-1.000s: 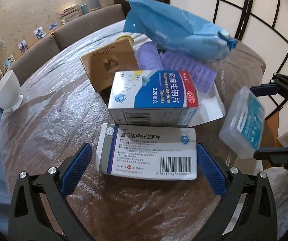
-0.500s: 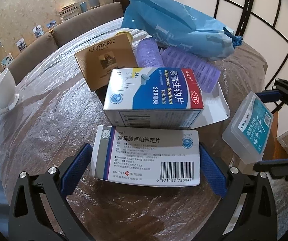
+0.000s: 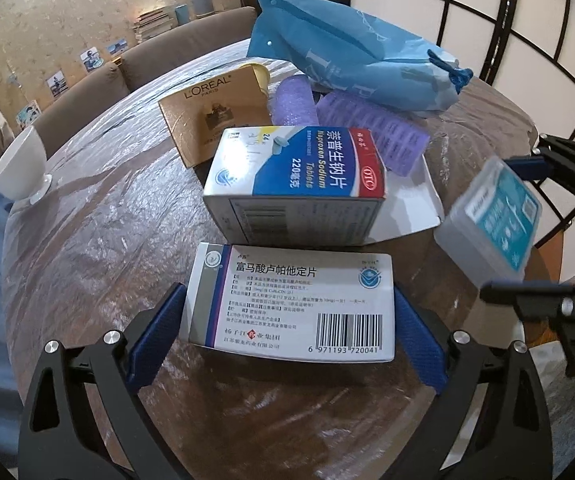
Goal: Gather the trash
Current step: 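Carry the white medicine box and the floss box over the white bin with both tools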
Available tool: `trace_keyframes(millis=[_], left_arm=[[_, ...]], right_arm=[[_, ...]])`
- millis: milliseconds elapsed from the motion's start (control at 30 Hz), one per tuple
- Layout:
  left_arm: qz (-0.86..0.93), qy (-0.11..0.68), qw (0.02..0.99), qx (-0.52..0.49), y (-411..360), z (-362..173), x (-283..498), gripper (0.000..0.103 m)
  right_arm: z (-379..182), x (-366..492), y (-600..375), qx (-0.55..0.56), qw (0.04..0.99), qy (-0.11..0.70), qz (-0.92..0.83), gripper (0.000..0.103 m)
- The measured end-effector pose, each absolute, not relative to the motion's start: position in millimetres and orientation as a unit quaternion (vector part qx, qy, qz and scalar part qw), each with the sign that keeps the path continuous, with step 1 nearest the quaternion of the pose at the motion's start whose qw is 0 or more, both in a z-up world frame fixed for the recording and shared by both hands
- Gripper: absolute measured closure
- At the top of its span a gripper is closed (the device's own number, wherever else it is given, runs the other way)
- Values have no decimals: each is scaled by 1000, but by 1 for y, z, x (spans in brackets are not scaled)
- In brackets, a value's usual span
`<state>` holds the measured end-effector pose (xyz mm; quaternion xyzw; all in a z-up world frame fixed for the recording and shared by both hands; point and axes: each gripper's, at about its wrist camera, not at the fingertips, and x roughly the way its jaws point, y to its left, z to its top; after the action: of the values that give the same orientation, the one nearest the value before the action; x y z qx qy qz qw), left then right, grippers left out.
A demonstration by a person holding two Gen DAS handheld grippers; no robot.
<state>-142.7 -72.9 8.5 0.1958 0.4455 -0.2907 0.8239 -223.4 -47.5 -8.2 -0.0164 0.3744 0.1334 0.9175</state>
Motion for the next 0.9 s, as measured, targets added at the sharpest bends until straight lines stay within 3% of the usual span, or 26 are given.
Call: trace_keyframes(millis=[467, 900], left_arm=[[-243, 443, 859, 85, -53, 24, -175, 5], [-198, 432, 879, 38, -48, 37, -216, 5]], right_arm=[[-1, -217, -87, 78, 903, 388, 167, 11], [3, -242, -83, 58, 893, 397, 202, 11]])
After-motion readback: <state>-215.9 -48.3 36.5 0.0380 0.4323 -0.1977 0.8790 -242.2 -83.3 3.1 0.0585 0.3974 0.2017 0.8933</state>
